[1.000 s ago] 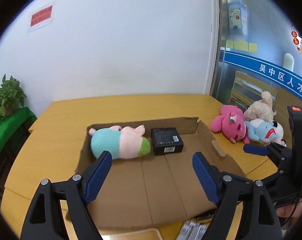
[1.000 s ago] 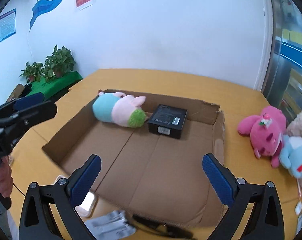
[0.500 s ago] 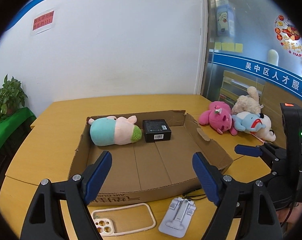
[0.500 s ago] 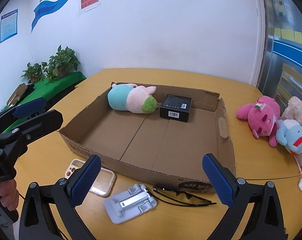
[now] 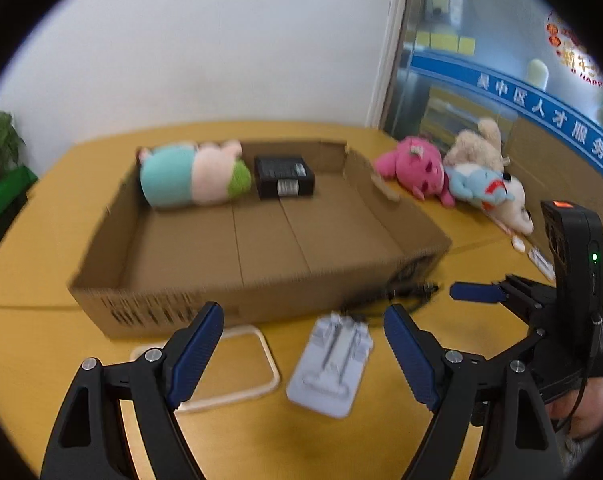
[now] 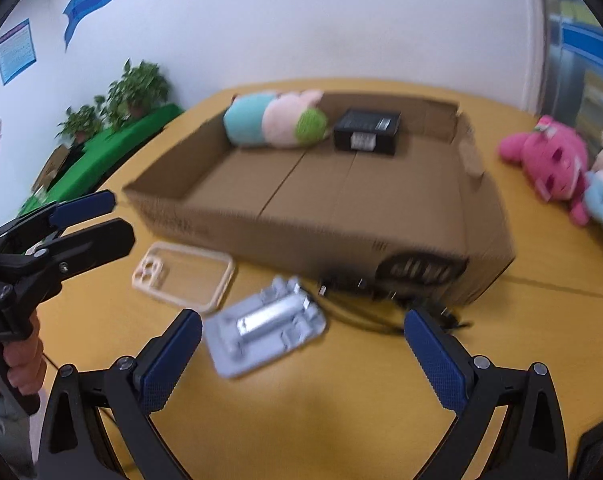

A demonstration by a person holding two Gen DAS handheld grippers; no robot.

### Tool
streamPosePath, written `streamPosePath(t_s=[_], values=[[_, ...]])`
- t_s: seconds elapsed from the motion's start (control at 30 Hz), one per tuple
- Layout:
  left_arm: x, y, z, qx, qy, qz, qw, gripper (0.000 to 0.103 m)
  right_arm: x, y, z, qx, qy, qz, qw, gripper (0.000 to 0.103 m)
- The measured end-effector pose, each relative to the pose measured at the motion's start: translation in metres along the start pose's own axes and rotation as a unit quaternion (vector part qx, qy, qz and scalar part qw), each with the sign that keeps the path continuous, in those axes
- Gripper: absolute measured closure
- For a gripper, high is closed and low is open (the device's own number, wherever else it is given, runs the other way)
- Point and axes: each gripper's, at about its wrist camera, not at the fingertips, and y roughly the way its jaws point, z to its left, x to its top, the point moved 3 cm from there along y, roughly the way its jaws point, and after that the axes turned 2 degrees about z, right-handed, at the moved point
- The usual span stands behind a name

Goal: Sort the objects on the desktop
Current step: 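Move both grippers down to the grey phone stand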

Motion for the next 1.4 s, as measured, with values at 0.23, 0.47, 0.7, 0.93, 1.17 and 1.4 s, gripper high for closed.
streamPosePath(t_s=[0.23,0.47,0.7,0.93,1.17,1.4], values=[[-0.035,0.029,0.008,-0.021,-0.034,0.066,0.9970,0.020,-0.024,0.041,0.003,0.036,-0.033,0.056,0.997,0.007],[-0.053,0.040,0.020,-0.023,-0.061,0.106,0.9922,0.020,-0.019,0.071,-0.001,0.080,-0.028,0.073,0.994,0.027],[-0.063,0.042,0.041,-0.031,-0.099,0.118,0.9876,0.020,-0.018,0.084,0.007,0.096,-0.036,0.088,0.991,0.026],[-0.067,0.037,0.059,-0.024,-0.116,0.122,0.9855,0.020,-0.026,0.070,0.022,0.162,-0.030,0.071,0.984,0.025],[-0.071,0.044,0.059,-0.031,-0.122,0.138,0.9824,0.021,-0.018,0.088,0.024,0.126,-0.046,0.087,0.987,0.025],[-0.078,0.045,0.071,-0.021,-0.134,0.151,0.9791,0.021,-0.038,0.072,0.058,0.202,-0.079,0.093,0.972,0.025]])
